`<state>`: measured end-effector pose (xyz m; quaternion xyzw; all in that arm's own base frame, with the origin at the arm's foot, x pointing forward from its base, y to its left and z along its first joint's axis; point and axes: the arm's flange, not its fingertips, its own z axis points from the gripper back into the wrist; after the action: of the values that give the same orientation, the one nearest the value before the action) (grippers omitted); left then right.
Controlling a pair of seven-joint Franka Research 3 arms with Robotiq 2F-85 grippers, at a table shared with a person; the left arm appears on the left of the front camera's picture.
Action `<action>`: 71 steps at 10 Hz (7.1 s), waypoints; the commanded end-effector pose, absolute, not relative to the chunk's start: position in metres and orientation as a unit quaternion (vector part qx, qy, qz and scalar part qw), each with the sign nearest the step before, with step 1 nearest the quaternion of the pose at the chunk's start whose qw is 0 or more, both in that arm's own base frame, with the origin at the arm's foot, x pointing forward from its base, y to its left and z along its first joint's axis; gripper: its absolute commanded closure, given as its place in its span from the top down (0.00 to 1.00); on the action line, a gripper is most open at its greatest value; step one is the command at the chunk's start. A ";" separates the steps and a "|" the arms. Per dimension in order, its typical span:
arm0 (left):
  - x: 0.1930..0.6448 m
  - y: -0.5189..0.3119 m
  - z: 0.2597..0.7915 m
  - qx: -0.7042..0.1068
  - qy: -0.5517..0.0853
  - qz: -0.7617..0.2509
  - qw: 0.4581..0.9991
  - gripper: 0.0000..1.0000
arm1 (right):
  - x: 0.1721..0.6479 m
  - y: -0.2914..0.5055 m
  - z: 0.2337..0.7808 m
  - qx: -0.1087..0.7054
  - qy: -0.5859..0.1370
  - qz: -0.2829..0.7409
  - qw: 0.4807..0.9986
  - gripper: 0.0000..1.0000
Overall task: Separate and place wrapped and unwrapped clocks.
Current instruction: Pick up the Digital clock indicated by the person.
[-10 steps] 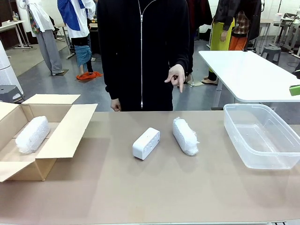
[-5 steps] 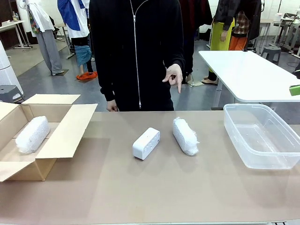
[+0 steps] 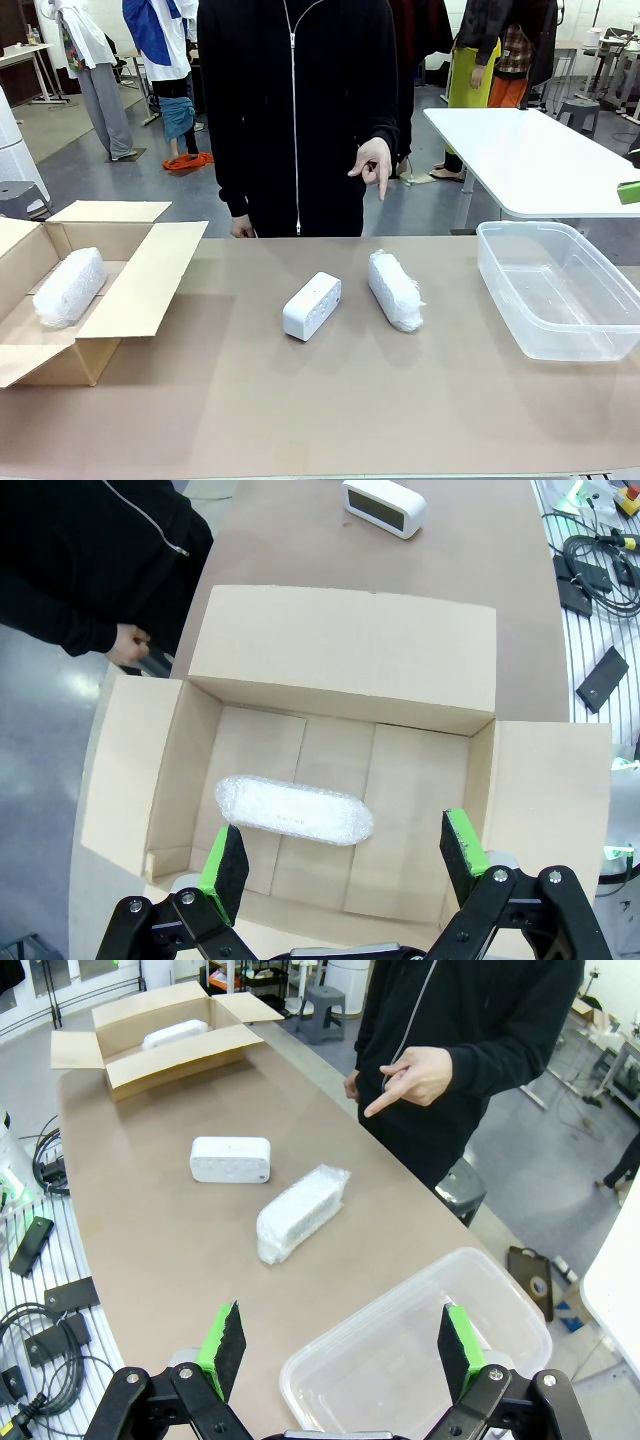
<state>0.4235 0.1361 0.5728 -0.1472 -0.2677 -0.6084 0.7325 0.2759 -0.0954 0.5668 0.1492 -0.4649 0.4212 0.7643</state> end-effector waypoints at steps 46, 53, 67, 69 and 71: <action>0.524 -0.535 0.385 -0.070 -0.145 -0.123 0.979 1.00 | 0.279 -0.095 0.566 0.159 -0.470 0.427 0.756 1.00; 0.507 -0.562 0.354 -0.043 -0.119 -0.149 0.981 1.00 | 0.279 -0.095 0.566 0.159 -0.470 0.427 0.756 1.00; 0.517 -0.566 0.368 -0.025 -0.106 -0.112 0.988 1.00 | 0.279 -0.095 0.566 0.159 -0.470 0.427 0.756 1.00; 0.520 -0.567 0.361 -0.033 -0.096 -0.111 0.989 1.00 | 0.279 -0.095 0.566 0.159 -0.470 0.427 0.756 1.00; 0.523 -0.569 0.358 -0.050 -0.090 -0.116 0.988 1.00 | 0.279 -0.095 0.566 0.159 -0.470 0.427 0.756 1.00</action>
<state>0.5146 -0.5594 0.3615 -0.0416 -0.1049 -0.1206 0.9863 0.2761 -0.0951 0.5666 0.1489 -0.4643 0.4215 0.7646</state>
